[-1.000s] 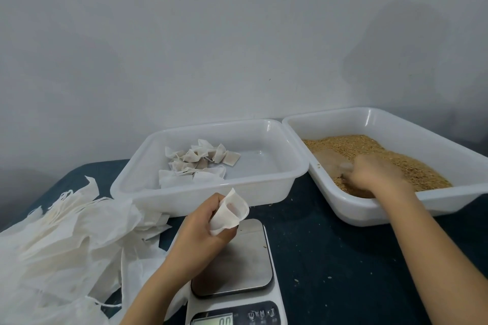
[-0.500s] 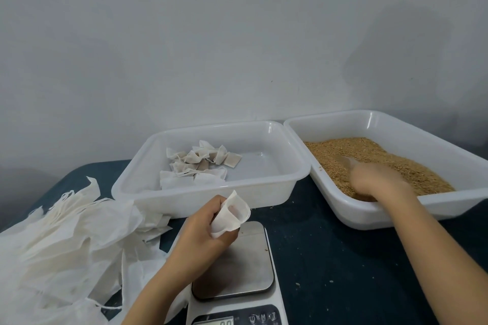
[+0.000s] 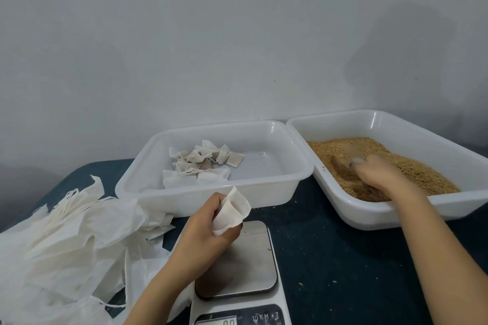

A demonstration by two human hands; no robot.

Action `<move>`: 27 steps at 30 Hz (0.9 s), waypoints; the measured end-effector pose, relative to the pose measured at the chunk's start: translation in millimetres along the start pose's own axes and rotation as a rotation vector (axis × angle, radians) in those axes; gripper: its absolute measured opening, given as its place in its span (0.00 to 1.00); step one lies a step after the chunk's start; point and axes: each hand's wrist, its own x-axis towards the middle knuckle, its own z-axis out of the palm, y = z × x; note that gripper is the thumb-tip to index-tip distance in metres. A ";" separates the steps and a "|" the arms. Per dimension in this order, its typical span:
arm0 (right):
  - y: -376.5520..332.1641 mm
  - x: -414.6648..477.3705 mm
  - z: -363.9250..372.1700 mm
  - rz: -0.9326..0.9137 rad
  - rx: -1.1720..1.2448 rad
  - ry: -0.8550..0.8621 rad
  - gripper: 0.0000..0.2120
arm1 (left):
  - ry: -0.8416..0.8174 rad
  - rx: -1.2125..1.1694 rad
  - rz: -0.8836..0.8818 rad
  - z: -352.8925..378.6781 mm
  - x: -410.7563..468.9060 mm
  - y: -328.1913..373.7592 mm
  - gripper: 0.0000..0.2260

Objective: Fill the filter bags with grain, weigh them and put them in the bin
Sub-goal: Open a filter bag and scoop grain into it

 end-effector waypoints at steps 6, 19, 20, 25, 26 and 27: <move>-2.3 -5.5 -3.9 0.010 -0.021 0.041 0.19 | 0.013 -0.019 -0.046 0.2 -0.8 2.7 0.09; -23.0 -40.5 -18.3 -0.496 0.005 0.260 0.15 | -0.009 -0.066 -0.098 -2.6 0.5 4.5 0.10; -28.5 -45.8 -21.3 -0.564 0.020 0.224 0.14 | -0.012 -0.082 -0.098 -3.1 0.5 4.6 0.08; -54.1 -69.0 -27.0 -0.830 0.067 -0.013 0.12 | -0.013 -0.121 -0.103 -7.1 0.2 5.3 0.05; -58.2 -72.4 -26.3 -0.853 0.064 -0.040 0.12 | -0.008 -0.122 -0.105 -8.0 0.6 5.2 0.05; -61.7 -75.3 -25.6 -0.870 0.054 -0.057 0.13 | -0.003 -0.123 -0.110 -8.9 0.7 5.0 0.06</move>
